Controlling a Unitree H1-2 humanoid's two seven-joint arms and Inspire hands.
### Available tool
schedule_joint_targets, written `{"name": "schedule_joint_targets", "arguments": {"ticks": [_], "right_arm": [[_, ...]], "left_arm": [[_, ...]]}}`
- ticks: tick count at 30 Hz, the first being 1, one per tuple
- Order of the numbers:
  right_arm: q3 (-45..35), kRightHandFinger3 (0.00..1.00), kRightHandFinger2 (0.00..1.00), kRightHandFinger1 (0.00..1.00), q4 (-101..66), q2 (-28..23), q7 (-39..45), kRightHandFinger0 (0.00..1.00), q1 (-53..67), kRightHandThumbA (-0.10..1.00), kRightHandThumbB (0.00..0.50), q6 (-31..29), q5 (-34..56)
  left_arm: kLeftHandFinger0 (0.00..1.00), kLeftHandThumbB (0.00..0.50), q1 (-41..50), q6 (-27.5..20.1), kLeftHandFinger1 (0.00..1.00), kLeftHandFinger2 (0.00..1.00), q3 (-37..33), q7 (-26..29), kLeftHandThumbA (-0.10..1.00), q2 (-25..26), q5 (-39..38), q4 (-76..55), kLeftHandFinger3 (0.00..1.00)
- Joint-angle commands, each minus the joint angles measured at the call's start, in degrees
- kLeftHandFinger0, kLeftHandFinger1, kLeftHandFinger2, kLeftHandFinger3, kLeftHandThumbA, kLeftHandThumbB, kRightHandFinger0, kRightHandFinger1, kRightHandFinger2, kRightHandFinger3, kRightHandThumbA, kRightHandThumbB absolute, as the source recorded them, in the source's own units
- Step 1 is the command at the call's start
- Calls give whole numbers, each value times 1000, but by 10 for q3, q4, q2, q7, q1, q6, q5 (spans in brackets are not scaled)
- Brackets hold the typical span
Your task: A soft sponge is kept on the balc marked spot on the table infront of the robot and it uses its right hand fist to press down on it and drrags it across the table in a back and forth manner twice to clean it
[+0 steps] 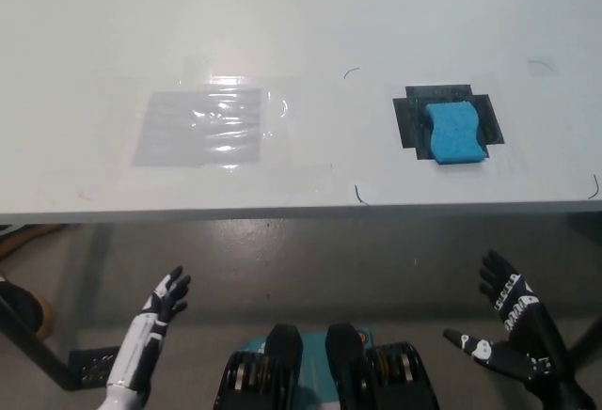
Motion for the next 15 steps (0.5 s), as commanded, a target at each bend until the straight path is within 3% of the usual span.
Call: {"name": "schedule_joint_targets", "arguments": {"ticks": [1, 15], "right_arm": [[-4, 1000, 1000, 1000, -1, -6, 20, 1000, -7, 1000, 184, -4, 8], [-3, 1000, 1000, 1000, -8, -2, 11, 1000, -11, 1000, 148, 5, -5]], "left_arm": [[1000, 100, -2, 5, 1000, 1000, 14, 2, 1000, 6, -26, -32, 1000], [1000, 98, -2, -1, 1000, 1000, 13, 5, 1000, 5, -12, -18, 1000]]}}
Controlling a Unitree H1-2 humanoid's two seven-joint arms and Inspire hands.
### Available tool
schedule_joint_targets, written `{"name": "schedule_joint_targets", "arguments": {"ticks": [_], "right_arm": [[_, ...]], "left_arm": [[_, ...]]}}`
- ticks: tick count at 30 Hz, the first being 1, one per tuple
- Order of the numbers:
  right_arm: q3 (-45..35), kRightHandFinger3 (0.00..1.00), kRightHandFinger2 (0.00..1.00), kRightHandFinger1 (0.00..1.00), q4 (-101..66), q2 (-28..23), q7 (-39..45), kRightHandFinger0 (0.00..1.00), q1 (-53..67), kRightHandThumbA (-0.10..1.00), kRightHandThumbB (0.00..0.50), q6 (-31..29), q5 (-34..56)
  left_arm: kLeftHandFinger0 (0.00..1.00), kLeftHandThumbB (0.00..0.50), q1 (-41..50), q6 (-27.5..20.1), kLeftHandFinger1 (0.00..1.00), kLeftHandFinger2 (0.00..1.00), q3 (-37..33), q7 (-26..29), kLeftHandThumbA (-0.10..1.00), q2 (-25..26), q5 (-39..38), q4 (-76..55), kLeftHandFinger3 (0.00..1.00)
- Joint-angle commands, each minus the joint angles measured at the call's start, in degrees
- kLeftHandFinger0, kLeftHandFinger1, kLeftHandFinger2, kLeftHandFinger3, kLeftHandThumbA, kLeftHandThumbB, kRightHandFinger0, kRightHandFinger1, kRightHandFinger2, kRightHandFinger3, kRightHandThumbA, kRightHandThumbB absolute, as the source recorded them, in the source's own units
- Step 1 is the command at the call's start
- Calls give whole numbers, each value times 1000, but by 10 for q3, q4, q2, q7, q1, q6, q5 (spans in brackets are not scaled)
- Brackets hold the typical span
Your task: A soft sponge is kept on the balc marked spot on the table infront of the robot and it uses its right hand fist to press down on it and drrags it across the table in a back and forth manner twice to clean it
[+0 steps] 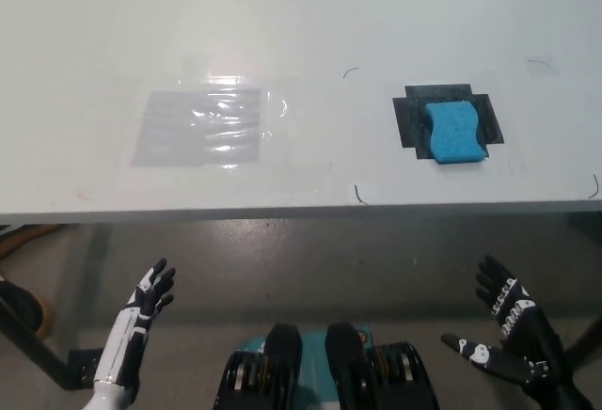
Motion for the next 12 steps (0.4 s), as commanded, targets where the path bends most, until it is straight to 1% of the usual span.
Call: {"name": "schedule_joint_targets", "arguments": {"ticks": [1, 4, 5, 6, 8, 10, 12], "right_arm": [[-2, 1000, 1000, 1000, -13, -3, 7, 1000, -10, 1000, 129, 5, -5], [-1, 1000, 1000, 1000, -13, -3, 4, 1000, -10, 1000, 108, 5, -11], [-2, 1000, 1000, 1000, -11, -4, 2, 1000, -14, 1000, 91, 4, -15], [-1, 1000, 1000, 1000, -6, -5, -2, 1000, -18, 1000, 119, -1, -25], [-1, 1000, 1000, 1000, -4, -5, -3, 1000, -20, 1000, 126, -1, -29], [-1, 1000, 1000, 1000, -5, -5, -3, 1000, -19, 1000, 104, 1, -31], [-2, 1000, 1000, 1000, -6, -5, -4, 1000, -18, 1000, 108, 2, -32]], "left_arm": [[1000, 102, -2, -9, 1000, 1000, 1, 4, 1000, 5, -3, -6, 1000], [1000, 110, -2, -7, 1000, 1000, 1, 6, 1000, 4, -2, -5, 1000], [1000, 101, -6, -11, 1000, 1000, 2, 8, 1000, 3, 0, -2, 1000], [1000, 93, -7, -7, 1000, 1000, 1, 6, 1000, 4, 1, -6, 1000], [1000, 86, -9, -5, 1000, 1000, 1, 4, 1000, 4, -4, -6, 1000], [1000, 86, -9, -5, 1000, 1000, 1, 4, 1000, 4, -3, -4, 1000], [1000, 89, -9, -4, 1000, 1000, 1, 3, 1000, 4, -4, -4, 1000]]}}
